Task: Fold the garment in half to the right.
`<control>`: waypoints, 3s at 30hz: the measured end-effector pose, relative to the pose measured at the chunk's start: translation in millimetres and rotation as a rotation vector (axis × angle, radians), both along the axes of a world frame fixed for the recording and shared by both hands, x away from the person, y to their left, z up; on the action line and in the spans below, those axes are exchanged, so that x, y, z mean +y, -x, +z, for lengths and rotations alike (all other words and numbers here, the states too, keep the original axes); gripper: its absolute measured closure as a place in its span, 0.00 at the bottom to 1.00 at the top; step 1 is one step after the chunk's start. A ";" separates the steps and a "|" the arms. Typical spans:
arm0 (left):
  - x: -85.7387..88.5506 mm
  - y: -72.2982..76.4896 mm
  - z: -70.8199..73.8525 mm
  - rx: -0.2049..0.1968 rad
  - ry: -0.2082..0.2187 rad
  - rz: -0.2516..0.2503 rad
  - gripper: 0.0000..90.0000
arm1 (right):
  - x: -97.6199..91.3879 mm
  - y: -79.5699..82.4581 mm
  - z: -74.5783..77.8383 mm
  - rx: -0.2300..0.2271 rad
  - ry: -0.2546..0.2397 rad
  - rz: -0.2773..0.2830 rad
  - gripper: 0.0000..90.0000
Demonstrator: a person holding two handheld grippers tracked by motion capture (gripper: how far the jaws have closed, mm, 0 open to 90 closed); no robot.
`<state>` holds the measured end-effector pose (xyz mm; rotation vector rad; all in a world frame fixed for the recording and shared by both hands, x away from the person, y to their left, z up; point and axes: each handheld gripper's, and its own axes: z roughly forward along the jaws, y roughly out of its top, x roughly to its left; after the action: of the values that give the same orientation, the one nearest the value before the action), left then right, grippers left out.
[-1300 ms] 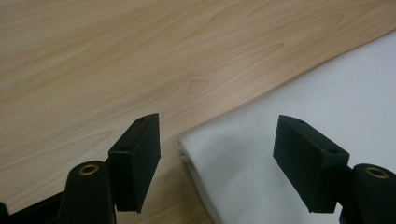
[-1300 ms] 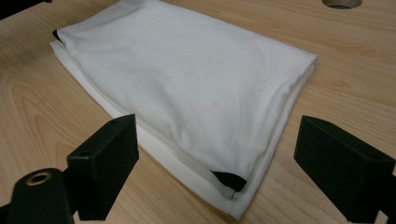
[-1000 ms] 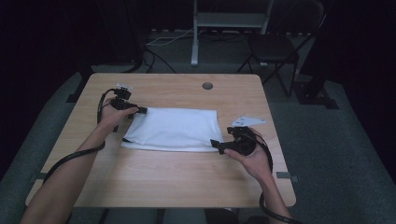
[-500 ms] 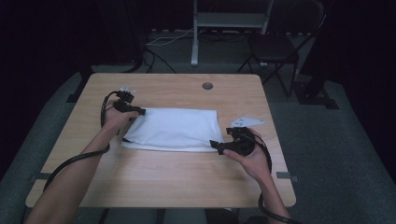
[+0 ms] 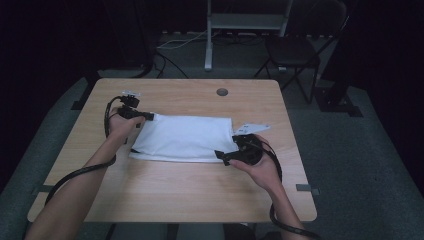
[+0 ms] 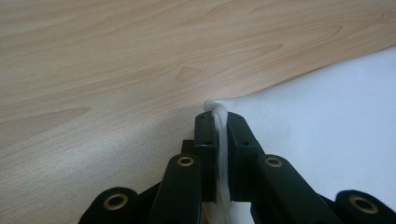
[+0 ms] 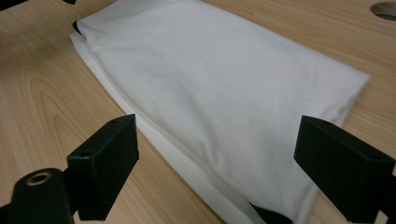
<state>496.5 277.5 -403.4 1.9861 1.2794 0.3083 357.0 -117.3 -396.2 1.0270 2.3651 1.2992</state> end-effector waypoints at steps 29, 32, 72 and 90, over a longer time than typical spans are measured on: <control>0.8 19.6 19.1 -0.035 -0.038 -0.041 0.94 | 173.1 -22.4 5.9 -0.016 0.116 0.281 0.15; 1.0 21.3 19.4 -0.033 -0.046 -0.049 0.94 | 188.9 -22.2 3.5 -0.017 0.128 0.304 0.15; 8.1 24.4 19.1 -0.012 -0.057 -0.078 0.94 | 289.5 -27.8 -31.0 -0.018 0.288 0.366 0.65; 13.7 25.5 25.0 -0.010 -0.075 -0.066 0.94 | 289.2 -19.7 -26.8 -0.031 0.187 0.285 0.87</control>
<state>471.0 291.2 -378.3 2.0826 1.2090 0.3385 376.7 172.0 -423.0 0.6291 2.6213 1.1407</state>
